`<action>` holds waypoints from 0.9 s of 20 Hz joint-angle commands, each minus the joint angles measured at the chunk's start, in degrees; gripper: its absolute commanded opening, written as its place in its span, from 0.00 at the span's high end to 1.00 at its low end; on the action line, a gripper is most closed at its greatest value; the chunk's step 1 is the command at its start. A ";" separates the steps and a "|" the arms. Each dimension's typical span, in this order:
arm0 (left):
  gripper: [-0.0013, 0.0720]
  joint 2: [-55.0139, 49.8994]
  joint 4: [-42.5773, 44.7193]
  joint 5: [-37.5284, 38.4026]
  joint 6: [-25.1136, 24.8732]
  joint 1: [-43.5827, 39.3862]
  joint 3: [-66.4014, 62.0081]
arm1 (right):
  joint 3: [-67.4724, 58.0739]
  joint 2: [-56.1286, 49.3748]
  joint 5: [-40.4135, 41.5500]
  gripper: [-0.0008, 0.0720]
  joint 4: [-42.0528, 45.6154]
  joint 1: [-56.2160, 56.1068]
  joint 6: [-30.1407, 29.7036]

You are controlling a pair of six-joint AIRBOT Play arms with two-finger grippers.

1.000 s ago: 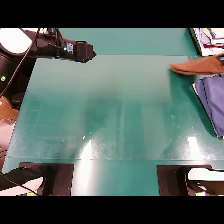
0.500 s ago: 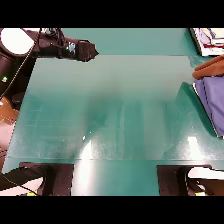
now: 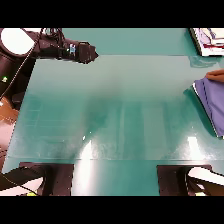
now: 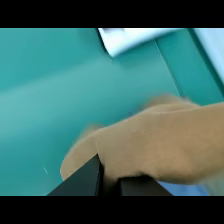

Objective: Fold the shirts.

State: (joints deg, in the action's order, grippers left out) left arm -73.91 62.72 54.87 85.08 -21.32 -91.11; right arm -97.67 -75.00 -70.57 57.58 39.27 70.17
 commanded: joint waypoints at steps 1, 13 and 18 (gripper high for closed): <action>0.95 -0.02 0.17 1.40 -1.22 0.00 0.00 | 13.62 7.28 -1.66 0.96 5.25 3.39 0.33; 0.95 -0.02 0.13 3.26 -3.02 0.00 -0.02 | 40.35 18.97 -1.46 0.50 11.69 18.34 0.26; 0.95 -0.02 0.13 3.23 -2.99 0.00 -0.02 | 33.31 18.97 -1.49 0.23 9.31 22.73 0.74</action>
State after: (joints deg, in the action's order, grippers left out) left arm -73.91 62.87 58.08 82.15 -21.32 -91.13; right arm -61.47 -56.18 -72.12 68.71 59.92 70.52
